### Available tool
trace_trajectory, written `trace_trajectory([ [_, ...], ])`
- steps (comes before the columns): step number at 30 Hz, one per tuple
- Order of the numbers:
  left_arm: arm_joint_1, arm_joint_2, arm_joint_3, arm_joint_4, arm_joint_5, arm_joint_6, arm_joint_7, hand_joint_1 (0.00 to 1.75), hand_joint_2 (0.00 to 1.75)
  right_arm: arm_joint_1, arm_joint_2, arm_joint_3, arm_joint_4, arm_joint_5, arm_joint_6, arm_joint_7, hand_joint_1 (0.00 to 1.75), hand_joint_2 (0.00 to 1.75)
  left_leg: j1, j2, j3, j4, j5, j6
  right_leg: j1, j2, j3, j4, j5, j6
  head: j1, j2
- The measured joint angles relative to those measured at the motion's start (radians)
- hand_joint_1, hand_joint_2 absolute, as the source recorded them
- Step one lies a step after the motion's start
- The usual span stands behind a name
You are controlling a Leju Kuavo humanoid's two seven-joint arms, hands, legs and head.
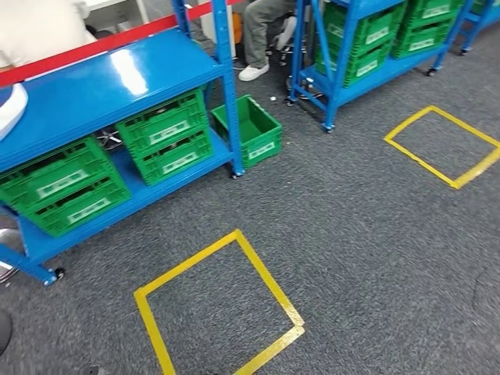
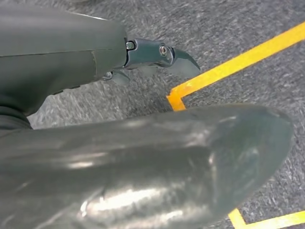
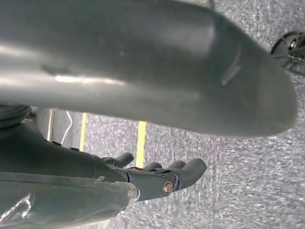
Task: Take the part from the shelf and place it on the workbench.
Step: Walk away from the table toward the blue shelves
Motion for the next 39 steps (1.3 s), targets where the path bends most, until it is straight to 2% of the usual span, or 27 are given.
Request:
trace_trajectory([
  [1,0.001,-0.001,0.0,0.0,-0.001,-0.001,-0.001,0.0,0.0,0.0,0.0,0.0,0.0,0.0,-0.001,-0.003,0.0,0.0,0.0,0.003,0.008,-0.008,0.014,0.002,0.002,-0.014,0.0,0.0,0.0,0.0,0.0,0.0],
  [2,0.002,-0.001,0.0,0.0,-0.002,-0.002,-0.001,0.0,0.0,-0.002,0.0,0.0,0.0,0.0,-0.002,-0.006,0.0,0.0,-0.002,0.01,0.036,-0.052,0.043,0.006,0.003,-0.027,0.001,0.0,-0.001,0.0,-0.001,0.0],
  [4,-0.001,-0.002,0.0,0.0,-0.004,-0.002,0.0,0.0,0.0,-0.004,0.0,0.0,0.0,0.0,-0.007,-0.011,0.0,0.0,-0.011,0.06,0.113,-0.187,0.098,0.017,0.007,-0.052,0.005,0.002,-0.003,0.004,-0.004,0.0],
  [6,-0.006,-0.005,0.0,0.0,-0.005,-0.002,0.002,0.0,0.0,-0.005,0.0,0.0,0.0,0.001,-0.01,-0.009,0.0,0.0,-0.02,0.098,0.154,-0.267,0.113,0.03,0.013,-0.074,0.007,0.002,-0.007,0.012,-0.006,0.0],
  [8,-0.005,-0.009,0.0,0.0,-0.005,-0.002,0.004,0.0,0.0,-0.009,0.0,0.0,0.0,0.003,-0.01,-0.004,0.0,0.0,-0.022,0.083,0.153,-0.279,0.113,0.041,0.015,-0.098,0.012,-0.001,-0.009,0.021,-0.006,0.0],
  [9,-0.002,-0.011,0.0,0.0,-0.005,-0.002,0.005,0.0,0.0,-0.011,-0.001,0.001,0.0,0.004,-0.01,-0.002,0.0,0.0,-0.02,0.071,0.153,-0.281,0.116,0.046,0.014,-0.097,0.014,0.002,-0.012,0.027,-0.005,0.0],
  [11,0.0,-0.016,0.0,0.0,-0.005,-0.002,0.006,0.0,0.0,-0.012,-0.001,0.001,0.0,0.005,-0.01,-0.001,0.0,0.0,-0.013,0.048,0.154,-0.286,0.122,0.058,0.01,-0.05,-0.006,0.053,-0.048,0.039,0.0,0.0],
  [13,-0.004,-0.018,0.0,0.0,-0.005,-0.002,0.008,0.0,0.0,-0.008,-0.002,0.001,0.0,0.005,-0.009,0.0,0.0,0.0,-0.009,0.022,0.151,-0.286,0.126,0.064,0.005,0.009,-0.067,0.185,-0.115,0.046,0.007,0.0],
  [14,-0.004,-0.019,0.0,0.0,-0.005,-0.002,0.008,0.0,0.0,-0.006,-0.002,0.002,0.0,0.005,-0.009,0.0,0.0,0.0,-0.008,0.007,0.15,-0.286,0.127,0.064,0.004,0.021,-0.1,0.251,-0.14,0.049,0.008,0.0],
  [15,-0.004,-0.02,0.0,0.0,-0.005,-0.001,0.008,0.0,0.0,-0.004,-0.002,0.002,0.0,0.005,-0.008,0.001,0.0,0.0,-0.008,-0.007,0.149,-0.286,0.127,0.064,0.003,0.025,-0.12,0.289,-0.147,0.05,0.009,0.0],
  [16,-0.002,-0.02,0.0,0.0,-0.005,-0.001,0.008,0.0,0.0,-0.003,-0.002,0.002,0.0,0.005,-0.008,0.001,0.0,0.0,-0.008,-0.022,0.149,-0.286,0.128,0.063,0.003,0.027,-0.122,0.286,-0.132,0.05,0.008,0.0],
  [17,-0.001,-0.022,0.0,0.0,-0.005,-0.001,0.008,0.0,0.0,-0.002,-0.002,0.002,0.0,0.005,-0.008,0.002,0.0,0.0,-0.006,-0.038,0.15,-0.285,0.129,0.061,0.001,0.031,-0.104,0.242,-0.099,0.05,0.009,0.0],
  [18,-0.001,-0.023,0.0,0.0,-0.005,-0.001,0.008,0.0,0.0,-0.002,-0.003,0.001,0.0,0.005,-0.009,0.002,0.0,0.0,-0.004,-0.053,0.151,-0.285,0.129,0.058,-0.002,0.044,-0.07,0.169,-0.057,0.051,0.009,0.0],
  [20,-0.002,-0.025,0.0,0.0,-0.005,-0.001,0.008,0.0,0.0,-0.003,-0.003,0.001,0.0,0.005,-0.009,0.002,0.0,0.0,-0.004,-0.081,0.148,-0.28,0.131,0.046,-0.01,0.088,-0.011,0.038,-0.008,0.05,0.009,0.0],
  [22,-0.002,-0.024,0.0,0.0,-0.005,-0.001,0.008,0.0,0.0,-0.004,-0.003,0.002,0.0,0.006,-0.009,0.002,0.0,0.0,-0.003,-0.102,0.141,-0.28,0.135,0.032,-0.01,0.106,0.008,0.0,-0.005,0.04,0.01,0.0],
  [23,0.0,-0.024,0.0,0.0,-0.005,-0.001,0.008,0.0,0.0,-0.005,-0.003,0.002,0.0,0.006,-0.009,0.002,0.0,0.0,-0.001,-0.112,0.138,-0.282,0.139,0.025,-0.009,0.096,0.008,0.001,-0.003,0.031,0.01,0.0],
  [24,0.003,-0.024,0.0,0.0,-0.005,-0.001,0.008,0.0,0.0,-0.005,-0.003,0.002,0.0,0.006,-0.01,0.002,0.0,0.0,0.0,-0.108,0.136,-0.282,0.139,0.02,-0.008,0.085,0.008,0.0,0.0,0.024,0.01,0.0],
  [25,0.005,-0.024,0.0,0.0,-0.005,0.0,0.008,0.0,0.0,-0.006,-0.003,0.002,0.0,0.006,-0.011,0.001,0.0,0.0,0.0,-0.09,0.129,-0.272,0.131,0.014,-0.008,0.074,0.008,-0.001,0.003,0.016,0.008,0.0],
  [26,0.005,-0.024,0.0,0.0,-0.005,0.0,0.008,0.0,0.0,-0.006,-0.004,0.002,0.0,0.006,-0.013,0.0,0.0,0.0,-0.001,-0.063,0.114,-0.243,0.111,0.01,-0.009,0.062,0.007,-0.004,0.005,0.009,0.005,0.0],
  [28,0.0,-0.025,0.0,0.0,-0.005,-0.001,0.008,0.0,0.0,-0.004,-0.004,0.002,0.0,0.006,-0.015,-0.005,0.0,0.0,-0.002,-0.01,0.057,-0.124,0.044,0.004,-0.006,0.035,0.004,-0.005,0.005,0.001,-0.001,0.0],
  [30,-0.004,-0.025,0.0,0.0,-0.005,-0.001,0.008,0.0,0.0,-0.002,-0.004,0.002,0.0,0.005,-0.016,-0.008,0.0,0.0,-0.002,0.002,0.002,-0.006,-0.001,0.001,-0.003,0.005,0.003,-0.005,0.005,-0.001,-0.003,0.0],
  [31,-0.003,-0.025,0.0,0.0,-0.005,-0.001,0.008,0.0,0.0,-0.002,-0.004,0.002,0.0,0.005,-0.016,-0.008,0.0,0.0,-0.002,0.003,-0.003,0.01,0.004,0.001,-0.002,-0.01,0.002,-0.005,0.004,-0.001,-0.003,0.0],
  [32,-0.001,-0.025,0.0,0.0,-0.005,0.0,0.008,0.0,0.0,-0.003,-0.004,0.002,0.0,0.005,-0.016,-0.008,0.0,0.0,-0.002,0.006,0.013,-0.017,0.028,0.003,-0.001,-0.023,0.003,-0.005,0.004,-0.001,-0.004,0.0],
  [34,-0.002,-0.025,0.0,0.0,-0.005,0.0,0.007,0.0,0.0,-0.004,-0.004,0.002,0.0,0.003,-0.017,-0.009,0.0,0.0,-0.006,0.037,0.086,-0.145,0.09,0.012,0.001,-0.045,0.006,-0.004,0.001,0.003,-0.005,0.0],
  [35,-0.004,-0.024,0.0,0.0,-0.005,0.0,0.006,0.0,0.0,-0.005,-0.004,0.002,0.0,0.001,-0.019,-0.012,0.0,0.0,-0.009,0.055,0.12,-0.208,0.108,0.018,0.003,-0.053,0.005,-0.003,-0.001,0.007,-0.005,0.0],
  [37,-0.006,-0.024,0.0,0.0,-0.005,0.001,0.004,0.0,0.0,-0.009,-0.004,0.002,0.0,-0.005,-0.03,-0.021,0.0,0.0,-0.014,0.074,0.153,-0.273,0.115,0.029,0.008,-0.066,0.005,-0.003,-0.004,0.018,-0.003,0.0],
  [39,-0.001,-0.024,0.0,0.0,-0.005,0.003,0.003,0.0,0.0,-0.013,-0.004,0.001,0.0,-0.014,-0.039,-0.029,0.0,0.0,-0.014,0.064,0.153,-0.28,0.115,0.041,0.007,-0.074,0.009,-0.005,-0.004,0.029,-0.002,0.0],
])
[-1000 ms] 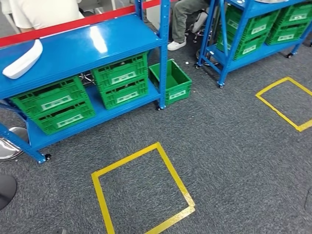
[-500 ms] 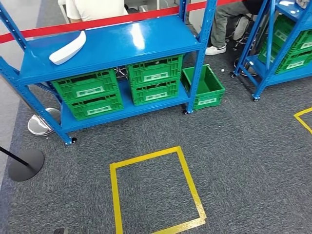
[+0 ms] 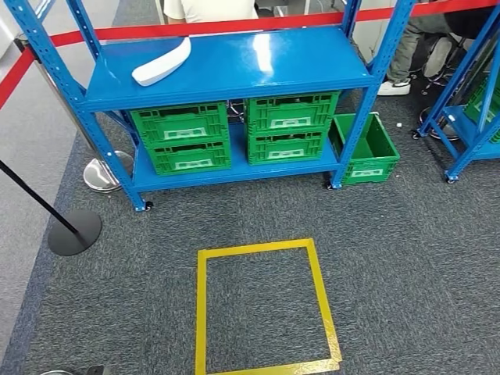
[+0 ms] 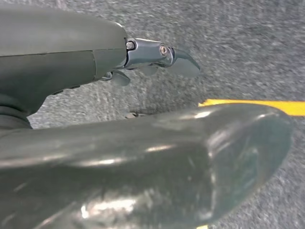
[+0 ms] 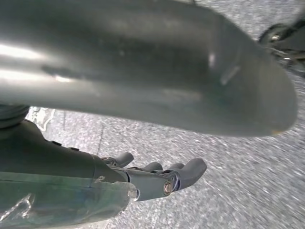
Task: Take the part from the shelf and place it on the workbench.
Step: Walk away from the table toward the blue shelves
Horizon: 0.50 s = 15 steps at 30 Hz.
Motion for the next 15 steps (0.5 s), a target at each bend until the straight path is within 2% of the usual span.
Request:
trace_trajectory([
  [2,0.002,0.0,0.0,0.0,0.0,0.001,-0.001,0.0,0.0,0.0,-0.001,-0.002,0.0,-0.01,-0.002,-0.001,0.0,0.0,0.005,-0.01,0.002,-0.005,0.005,0.012,-0.003,0.034,-0.011,0.031,-0.022,0.012,0.003,0.0],
  [4,-0.001,0.0,0.0,0.0,0.001,0.001,-0.002,0.0,0.0,0.004,-0.002,-0.006,0.0,-0.023,0.0,0.002,0.0,0.0,0.008,-0.02,0.002,-0.007,0.007,0.019,-0.007,0.083,-0.064,0.145,-0.082,0.022,0.01,0.0],
  [5,-0.003,0.0,0.0,0.0,0.002,0.001,-0.002,0.0,0.0,0.006,-0.002,-0.01,0.0,-0.031,0.001,0.005,0.0,0.0,0.008,-0.026,0.001,-0.007,0.006,0.021,-0.008,0.094,-0.1,0.217,-0.113,0.024,0.011,0.0],
  [6,-0.004,0.0,0.0,0.0,0.002,0.001,-0.003,0.0,0.0,0.008,-0.002,-0.014,0.0,-0.037,0.003,0.008,0.0,0.0,0.008,-0.031,0.002,-0.007,0.006,0.022,-0.008,0.098,-0.129,0.272,-0.129,0.025,0.012,0.0],
  [7,-0.004,0.0,0.0,0.0,0.002,0.001,-0.003,0.0,0.0,0.01,-0.002,-0.018,0.0,-0.041,0.004,0.01,0.0,0.0,0.008,-0.037,0.002,-0.007,0.006,0.022,-0.009,0.1,-0.143,0.293,-0.126,0.026,0.012,0.0],
  [8,-0.003,0.0,0.0,0.0,0.002,0.001,-0.003,0.0,0.0,0.01,-0.002,-0.022,0.0,-0.043,0.004,0.011,0.0,0.0,0.009,-0.043,0.003,-0.007,0.006,0.021,-0.009,0.1,-0.137,0.272,-0.103,0.027,0.012,0.0],
  [10,-0.003,0.0,0.0,0.0,0.003,0.001,-0.004,0.0,0.0,0.01,-0.003,-0.027,0.0,-0.048,0.004,0.014,0.0,0.87,0.012,-0.053,0.007,-0.005,0.003,0.014,-0.014,0.102,-0.077,0.137,-0.027,0.029,0.014,0.0],
  [11,-0.004,0.002,0.0,0.0,0.003,0.001,-0.004,0.0,0.0,0.008,-0.003,-0.03,0.0,-0.052,0.004,0.018,0.0,1.31,0.011,-0.057,0.007,-0.002,0.001,0.008,-0.016,0.106,-0.047,0.071,-0.001,0.027,0.016,0.0],
  [12,-0.004,0.003,0.0,0.0,0.003,0.001,-0.005,0.0,0.0,0.006,-0.002,-0.034,0.001,-0.058,0.003,0.022,0.0,1.75,0.009,-0.06,0.007,0.0,0.001,0.002,-0.017,0.11,-0.027,0.029,0.013,0.023,0.017,0.0],
  [15,-0.004,0.007,0.0,0.0,0.003,0.0,-0.008,0.0,0.0,0.005,-0.002,-0.048,0.001,-0.074,-0.001,0.038,0.0,1.75,0.007,-0.062,0.004,-0.004,0.005,-0.012,-0.015,0.116,-0.022,0.009,0.017,0.003,0.014,0.0],
])
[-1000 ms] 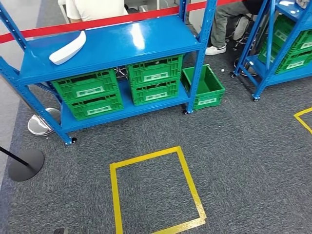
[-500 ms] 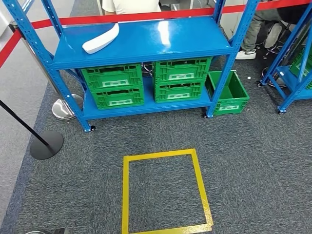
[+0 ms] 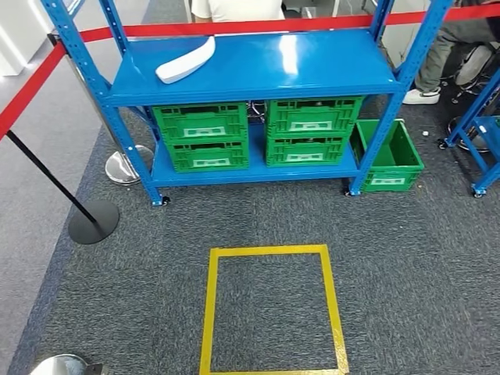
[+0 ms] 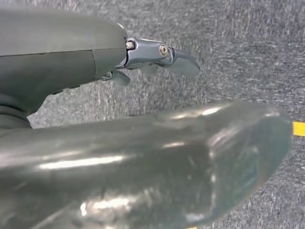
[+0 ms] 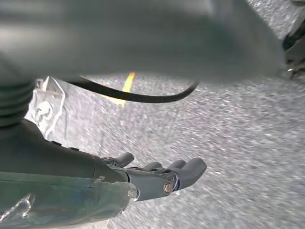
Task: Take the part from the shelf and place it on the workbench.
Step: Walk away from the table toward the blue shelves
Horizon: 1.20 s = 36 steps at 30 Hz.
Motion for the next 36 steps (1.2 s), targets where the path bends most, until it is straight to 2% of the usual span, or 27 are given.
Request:
trace_trajectory([
  [1,0.0,0.0,0.0,0.0,-0.001,-0.001,-0.001,0.0,0.0,0.0,0.0,-0.006,0.0,-0.006,-0.005,0.009,0.0,1.75,0.0,0.0,0.0,-0.004,0.003,0.003,0.0,0.0,-0.001,-0.002,0.002,-0.003,-0.001,0.0],
  [2,0.0,0.0,0.0,0.0,-0.002,-0.003,-0.002,0.0,0.0,0.0,0.0,-0.013,0.0,-0.012,-0.012,0.021,0.0,1.31,0.001,0.0,0.0,-0.006,0.004,0.011,0.0,0.001,-0.003,-0.003,0.005,-0.004,-0.003,0.0],
  [4,-0.002,0.001,-0.001,0.0,-0.004,-0.007,-0.004,0.0,0.0,-0.002,-0.001,-0.026,0.0,-0.021,-0.026,0.043,0.0,0.44,0.0,0.0,-0.002,-0.008,0.006,0.038,0.0,0.002,-0.004,-0.005,0.007,-0.005,-0.006,0.0],
  [5,-0.002,0.001,-0.001,0.0,-0.005,-0.008,-0.005,0.0,0.0,-0.002,-0.001,-0.031,0.0,-0.024,-0.029,0.048,0.0,0.0,0.0,0.0,-0.002,-0.008,0.006,0.047,0.001,0.002,-0.004,-0.005,0.007,-0.007,-0.007,0.0],
  [6,-0.002,0.001,-0.001,0.0,-0.006,-0.009,-0.005,0.0,0.0,-0.003,-0.001,-0.036,0.0,-0.025,-0.03,0.049,0.0,0.0,0.0,0.0,-0.002,-0.008,0.008,0.05,0.002,0.002,-0.004,-0.005,0.006,-0.009,-0.007,0.0],
  [8,-0.002,0.001,-0.002,0.0,-0.006,-0.01,-0.005,0.0,0.0,-0.004,-0.001,-0.043,0.0,-0.026,-0.03,0.043,0.0,0.0,0.001,0.0,-0.002,-0.01,0.011,0.045,0.005,0.002,-0.005,-0.004,0.006,-0.013,-0.007,0.0],
  [9,-0.002,0.0,-0.002,0.0,-0.006,-0.01,-0.005,0.0,0.0,-0.004,-0.002,-0.046,0.0,-0.026,-0.028,0.037,0.0,0.0,0.002,0.0,-0.002,-0.011,0.012,0.036,0.007,0.001,-0.005,-0.004,0.006,-0.015,-0.007,0.0],
  [12,-0.002,-0.001,-0.002,0.0,-0.006,-0.01,-0.005,0.0,0.0,-0.003,-0.003,-0.05,0.0,-0.025,-0.02,0.019,0.0,0.0,0.007,0.0,-0.001,-0.016,0.014,-0.007,0.01,0.001,-0.008,-0.003,0.006,-0.018,-0.006,0.0],
  [13,-0.002,-0.002,-0.002,0.0,-0.005,-0.01,-0.005,0.0,0.0,-0.003,-0.004,-0.05,0.0,-0.024,-0.018,0.014,0.0,0.0,0.008,0.0,-0.001,-0.017,0.014,-0.016,0.01,0.001,-0.008,-0.003,0.006,-0.019,-0.006,0.0],
  [16,-0.001,-0.004,-0.002,0.0,-0.003,-0.01,-0.005,0.0,0.0,-0.003,-0.006,-0.054,0.0,-0.022,-0.012,0.005,0.0,0.0,0.007,0.0,-0.002,-0.017,0.014,-0.017,0.009,0.001,-0.008,-0.003,0.007,-0.017,-0.005,0.0],
  [24,-0.001,-0.008,-0.002,0.0,-0.003,-0.011,-0.002,0.0,0.0,-0.004,-0.006,-0.056,0.0,-0.023,0.0,0.018,0.0,0.0,0.002,0.0,-0.004,-0.015,0.014,-0.011,0.002,0.001,-0.007,-0.008,0.012,-0.01,-0.006,0.0],
  [25,-0.001,-0.009,-0.002,0.0,-0.001,-0.011,-0.002,0.14,0.0,-0.004,-0.006,-0.056,0.0,-0.023,0.002,0.02,0.0,0.0,0.001,0.0,-0.004,-0.015,0.014,-0.011,0.002,0.001,-0.007,-0.008,0.012,-0.01,-0.006,0.0],
  [26,-0.001,-0.009,-0.002,0.0,0.002,-0.013,-0.002,0.58,0.0,-0.004,-0.006,-0.057,0.0,-0.024,0.004,0.019,0.21,0.0,0.001,0.0,-0.004,-0.015,0.014,-0.01,0.002,0.001,-0.007,-0.008,0.012,-0.01,-0.006,0.0],
  [28,-0.001,-0.009,-0.002,0.0,0.01,-0.019,-0.01,1.45,0.0,-0.004,-0.006,-0.057,0.0,-0.028,0.01,0.012,1.08,0.0,0.0,0.0,-0.004,-0.015,0.014,-0.01,0.001,0.001,-0.007,-0.008,0.012,-0.009,-0.006,0.0],
  [29,-0.001,-0.009,-0.002,0.0,0.015,-0.022,-0.019,1.75,0.0,-0.004,-0.006,-0.057,0.0,-0.031,0.012,0.004,1.52,0.0,0.0,0.0,-0.004,-0.015,0.014,-0.009,0.001,0.001,-0.007,-0.008,0.012,-0.009,-0.006,0.0],
  [30,-0.001,-0.009,-0.002,0.0,0.021,-0.026,-0.033,1.75,0.0,-0.004,-0.006,-0.058,0.0,-0.034,0.012,-0.006,1.75,0.0,0.0,0.0,-0.004,-0.015,0.014,-0.009,0.001,0.001,-0.007,-0.008,0.013,-0.009,-0.006,0.0],
  [36,-0.002,-0.011,-0.002,0.0,0.028,-0.033,-0.106,1.75,0.0,-0.007,-0.006,-0.069,0.0,-0.059,0.01,-0.096,1.75,0.0,0.0,0.0,-0.004,-0.015,0.014,-0.009,0.001,0.0,-0.007,-0.008,0.013,-0.009,-0.006,0.0],
])
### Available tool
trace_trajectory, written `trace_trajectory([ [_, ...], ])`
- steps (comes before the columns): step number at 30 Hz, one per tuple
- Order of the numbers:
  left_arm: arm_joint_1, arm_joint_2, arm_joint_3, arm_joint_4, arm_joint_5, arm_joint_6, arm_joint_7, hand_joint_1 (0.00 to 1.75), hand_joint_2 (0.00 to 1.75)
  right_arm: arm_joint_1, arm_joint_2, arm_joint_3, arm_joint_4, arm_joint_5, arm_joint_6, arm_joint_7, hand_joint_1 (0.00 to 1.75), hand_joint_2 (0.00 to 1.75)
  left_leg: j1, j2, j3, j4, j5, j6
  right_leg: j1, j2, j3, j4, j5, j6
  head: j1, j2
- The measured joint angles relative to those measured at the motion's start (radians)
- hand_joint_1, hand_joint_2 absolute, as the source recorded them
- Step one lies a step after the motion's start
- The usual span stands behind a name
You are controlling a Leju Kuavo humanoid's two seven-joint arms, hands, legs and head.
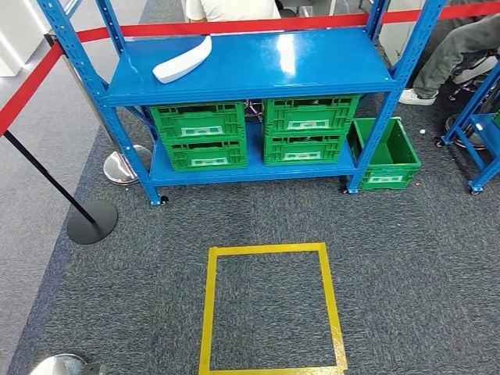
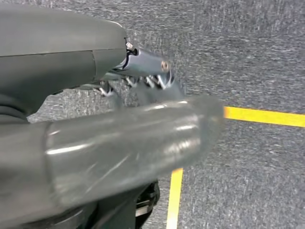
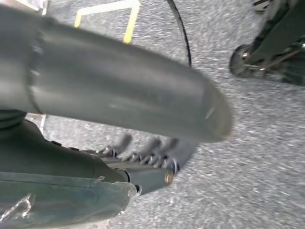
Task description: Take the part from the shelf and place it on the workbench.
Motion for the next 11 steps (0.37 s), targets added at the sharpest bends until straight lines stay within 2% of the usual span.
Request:
trace_trajectory([
  [6,-0.001,-0.011,0.0,0.0,0.006,0.013,-0.016,1.75,0.0,-0.005,0.0,-0.029,0.0,-0.063,-0.016,-0.104,1.75,0.0,0.0,0.0,0.0,0.0,0.0,0.0,0.0,0.0,0.0,0.0,0.0,0.0,0.0,0.0],
  [7,-0.001,-0.014,0.0,0.0,0.008,0.016,-0.016,1.75,0.0,-0.006,0.0,-0.036,0.0,-0.078,-0.021,-0.127,1.69,0.0,0.0,0.0,0.0,0.0,0.0,0.0,0.0,0.0,0.0,0.0,0.0,0.0,0.0,0.0],
  [10,-0.001,-0.023,0.001,0.0,0.02,0.023,-0.016,1.75,0.0,-0.008,0.0,-0.063,-0.002,-0.134,-0.035,-0.223,0.38,0.0,0.0,0.0,0.0,0.0,0.0,0.0,0.0,0.0,0.0,0.0,0.0,0.0,0.0,0.0],
  [11,-0.001,-0.024,0.002,0.0,0.022,0.024,-0.016,1.75,0.0,-0.009,0.0,-0.068,-0.002,-0.145,-0.037,-0.242,0.0,0.0,0.0,0.0,0.0,0.0,0.0,0.0,0.0,0.0,0.0,0.0,0.0,0.0,0.0,0.0],
])
